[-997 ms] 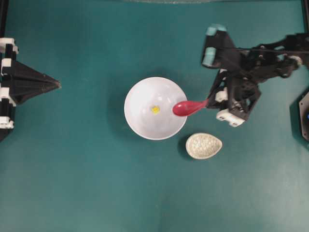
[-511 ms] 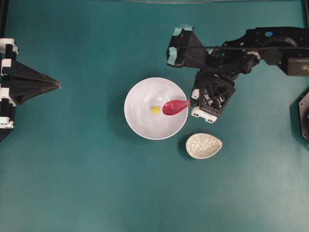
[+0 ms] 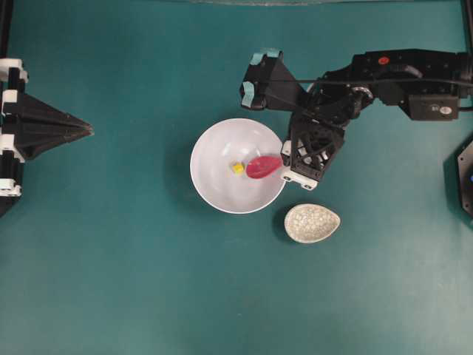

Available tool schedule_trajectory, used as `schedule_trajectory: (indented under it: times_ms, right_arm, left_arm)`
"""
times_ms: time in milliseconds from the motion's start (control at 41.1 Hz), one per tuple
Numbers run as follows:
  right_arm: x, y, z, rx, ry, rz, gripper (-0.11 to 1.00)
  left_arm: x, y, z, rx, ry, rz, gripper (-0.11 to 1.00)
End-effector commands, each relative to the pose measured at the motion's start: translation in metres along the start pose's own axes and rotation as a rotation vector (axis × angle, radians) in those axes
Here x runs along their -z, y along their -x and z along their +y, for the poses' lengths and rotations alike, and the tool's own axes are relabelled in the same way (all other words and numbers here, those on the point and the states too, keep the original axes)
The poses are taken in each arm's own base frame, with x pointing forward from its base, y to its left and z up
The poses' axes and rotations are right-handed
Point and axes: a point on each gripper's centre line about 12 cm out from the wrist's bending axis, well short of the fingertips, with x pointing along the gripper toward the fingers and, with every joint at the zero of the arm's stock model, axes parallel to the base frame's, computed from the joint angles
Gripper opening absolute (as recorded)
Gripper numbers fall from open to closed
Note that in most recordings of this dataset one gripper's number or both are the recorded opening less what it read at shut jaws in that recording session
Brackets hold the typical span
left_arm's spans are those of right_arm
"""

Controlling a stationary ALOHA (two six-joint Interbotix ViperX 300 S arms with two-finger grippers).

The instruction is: Scoop the yellow hexagonal prism block from the bowl with a spoon using the right arm.

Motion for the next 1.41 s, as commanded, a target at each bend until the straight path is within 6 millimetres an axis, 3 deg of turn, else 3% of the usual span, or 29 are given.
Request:
schedule_trajectory:
  times_ms: [0,1386]
  right_arm:
    - [-0.009,0.008,0.004,-0.006,0.010,-0.045,0.23]
    - [-0.034,-0.014,0.016,-0.025,-0.033,-0.159,0.22]
  left_arm:
    - [-0.008,-0.002,0.000,0.002,-0.002,-0.017,0.00]
    - [-0.008,-0.002,0.000,0.002,-0.002,-0.017,0.00]
